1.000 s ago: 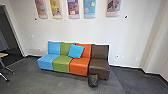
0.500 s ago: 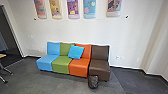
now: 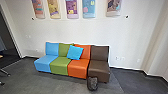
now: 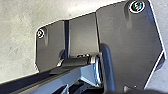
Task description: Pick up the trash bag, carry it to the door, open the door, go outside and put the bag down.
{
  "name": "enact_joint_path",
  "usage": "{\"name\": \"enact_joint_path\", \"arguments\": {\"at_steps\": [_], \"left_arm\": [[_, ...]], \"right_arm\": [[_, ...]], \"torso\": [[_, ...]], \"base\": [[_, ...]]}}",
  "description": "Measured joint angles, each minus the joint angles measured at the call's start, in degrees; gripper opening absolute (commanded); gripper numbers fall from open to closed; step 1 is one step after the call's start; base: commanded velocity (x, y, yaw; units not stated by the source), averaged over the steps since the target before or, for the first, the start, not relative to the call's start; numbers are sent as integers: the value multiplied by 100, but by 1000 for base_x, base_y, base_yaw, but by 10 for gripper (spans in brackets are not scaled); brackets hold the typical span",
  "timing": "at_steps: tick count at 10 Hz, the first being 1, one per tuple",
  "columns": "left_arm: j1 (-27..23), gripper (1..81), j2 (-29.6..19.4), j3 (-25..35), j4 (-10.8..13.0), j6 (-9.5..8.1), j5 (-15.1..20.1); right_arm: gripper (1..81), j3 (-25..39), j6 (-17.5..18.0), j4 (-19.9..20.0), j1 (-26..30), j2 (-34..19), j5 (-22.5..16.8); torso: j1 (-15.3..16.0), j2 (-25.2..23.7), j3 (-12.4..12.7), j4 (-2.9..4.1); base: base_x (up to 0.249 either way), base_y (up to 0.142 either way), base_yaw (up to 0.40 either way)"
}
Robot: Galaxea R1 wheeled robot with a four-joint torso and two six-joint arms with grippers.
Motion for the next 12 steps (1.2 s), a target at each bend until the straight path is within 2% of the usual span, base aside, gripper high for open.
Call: {"name": "enact_joint_path", "arguments": {"at_steps": [12], "left_arm": [[13, 811, 13, 6, 0, 0, 0]], "right_arm": [[811, -9, -5, 0, -5, -50, 0]], "torso": [[0, 0, 0, 0]], "base": [[98, -92, 0]]}}
